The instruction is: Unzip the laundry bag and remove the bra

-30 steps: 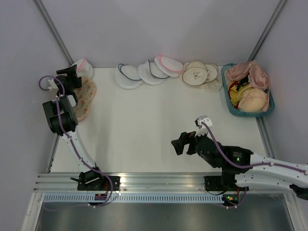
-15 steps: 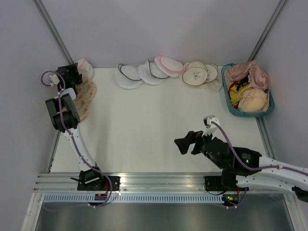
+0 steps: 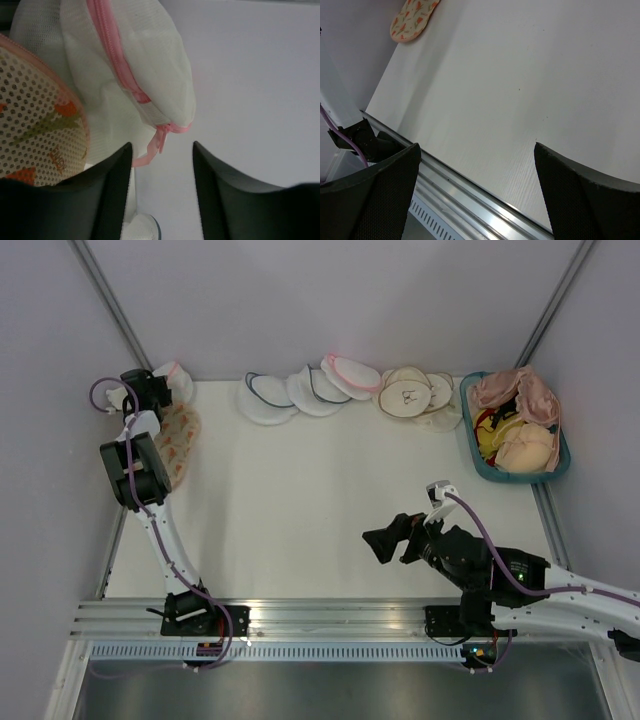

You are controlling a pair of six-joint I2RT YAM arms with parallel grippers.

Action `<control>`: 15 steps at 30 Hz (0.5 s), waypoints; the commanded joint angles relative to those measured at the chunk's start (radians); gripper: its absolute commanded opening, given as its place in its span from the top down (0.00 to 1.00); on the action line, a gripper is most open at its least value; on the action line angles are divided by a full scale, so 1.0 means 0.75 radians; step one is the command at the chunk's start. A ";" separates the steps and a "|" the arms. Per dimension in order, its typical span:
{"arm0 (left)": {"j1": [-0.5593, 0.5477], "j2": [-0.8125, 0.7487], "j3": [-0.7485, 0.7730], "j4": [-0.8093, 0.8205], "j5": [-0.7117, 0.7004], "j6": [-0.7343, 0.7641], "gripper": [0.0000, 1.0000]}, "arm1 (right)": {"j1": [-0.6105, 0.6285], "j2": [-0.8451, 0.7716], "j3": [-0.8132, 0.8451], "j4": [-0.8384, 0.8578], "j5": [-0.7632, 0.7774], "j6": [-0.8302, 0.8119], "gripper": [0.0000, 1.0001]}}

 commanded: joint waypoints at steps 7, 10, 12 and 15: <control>-0.013 0.081 0.139 -0.059 -0.023 0.048 0.78 | -0.002 -0.032 -0.015 0.053 -0.053 0.017 0.02; -0.013 0.083 0.132 -0.047 -0.010 0.056 0.90 | -0.002 -0.040 -0.020 0.053 -0.055 0.021 0.02; -0.013 0.077 0.116 -0.019 0.020 0.062 0.96 | -0.002 -0.050 -0.026 0.051 -0.053 0.023 0.02; -0.015 0.052 0.088 0.075 0.090 0.074 0.98 | 0.000 -0.054 -0.040 0.063 -0.053 0.019 0.02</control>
